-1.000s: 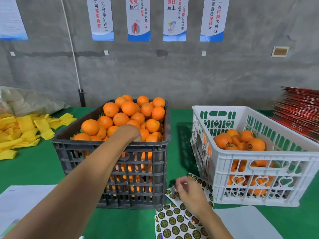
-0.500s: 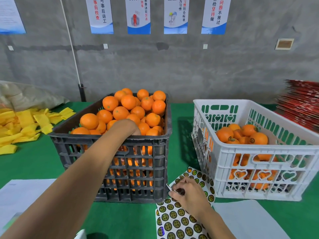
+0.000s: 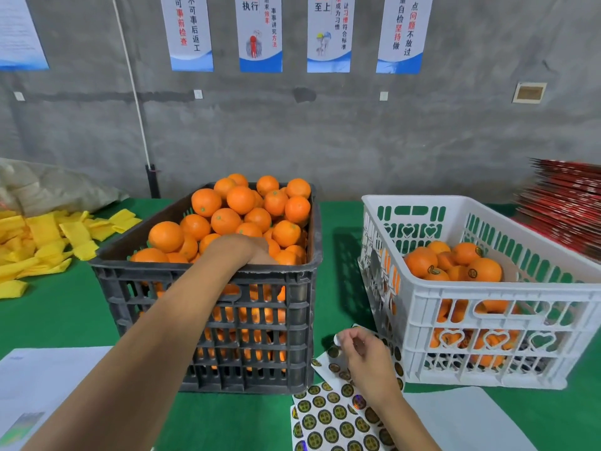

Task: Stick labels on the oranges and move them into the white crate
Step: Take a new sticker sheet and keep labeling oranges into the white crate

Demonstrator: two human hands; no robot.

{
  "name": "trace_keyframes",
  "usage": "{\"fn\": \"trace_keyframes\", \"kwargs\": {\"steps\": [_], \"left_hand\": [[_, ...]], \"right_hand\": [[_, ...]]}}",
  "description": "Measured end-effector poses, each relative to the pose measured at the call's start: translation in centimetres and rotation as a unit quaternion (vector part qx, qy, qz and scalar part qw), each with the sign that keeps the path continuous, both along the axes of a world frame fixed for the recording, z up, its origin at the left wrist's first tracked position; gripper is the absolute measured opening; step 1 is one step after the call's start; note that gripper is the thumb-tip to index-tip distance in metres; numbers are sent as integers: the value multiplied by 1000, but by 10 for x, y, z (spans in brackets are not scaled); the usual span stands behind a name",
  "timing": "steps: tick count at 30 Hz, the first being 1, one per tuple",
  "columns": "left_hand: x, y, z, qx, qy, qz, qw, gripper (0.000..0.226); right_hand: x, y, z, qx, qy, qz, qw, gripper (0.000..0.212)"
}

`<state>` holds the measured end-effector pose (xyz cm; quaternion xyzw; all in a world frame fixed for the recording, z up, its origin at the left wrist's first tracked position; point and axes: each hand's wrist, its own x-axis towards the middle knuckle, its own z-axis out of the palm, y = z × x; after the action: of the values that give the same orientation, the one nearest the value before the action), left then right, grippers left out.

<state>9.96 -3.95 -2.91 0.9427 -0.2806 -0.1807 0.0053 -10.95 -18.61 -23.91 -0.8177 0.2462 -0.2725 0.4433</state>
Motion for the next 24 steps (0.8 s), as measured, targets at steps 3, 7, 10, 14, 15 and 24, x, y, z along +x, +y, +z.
{"fn": "trace_keyframes", "kwargs": {"steps": [3, 7, 10, 14, 15, 24], "left_hand": [[-4, -2, 2, -212, -120, 13, 970, 95], [-13, -4, 8, -468, -202, -19, 860, 65], [-24, -3, 10, -508, -218, -125, 824, 56], [-31, -5, 12, -500, -291, -223, 785, 60], [-31, -5, 13, -499, -300, -230, 779, 61], [-31, -12, 18, -478, -304, -246, 787, 61]], "right_hand": [[8, 7, 36, -4, -87, -48, 995, 10], [26, 17, 111, -23, -227, -96, 969, 10], [45, 19, 165, -19, -303, -119, 945, 9], [68, 26, 205, -27, -314, -109, 943, 6], [72, 29, 209, -24, -311, -98, 945, 7], [62, 36, 194, -83, -225, 17, 971, 44]]}}
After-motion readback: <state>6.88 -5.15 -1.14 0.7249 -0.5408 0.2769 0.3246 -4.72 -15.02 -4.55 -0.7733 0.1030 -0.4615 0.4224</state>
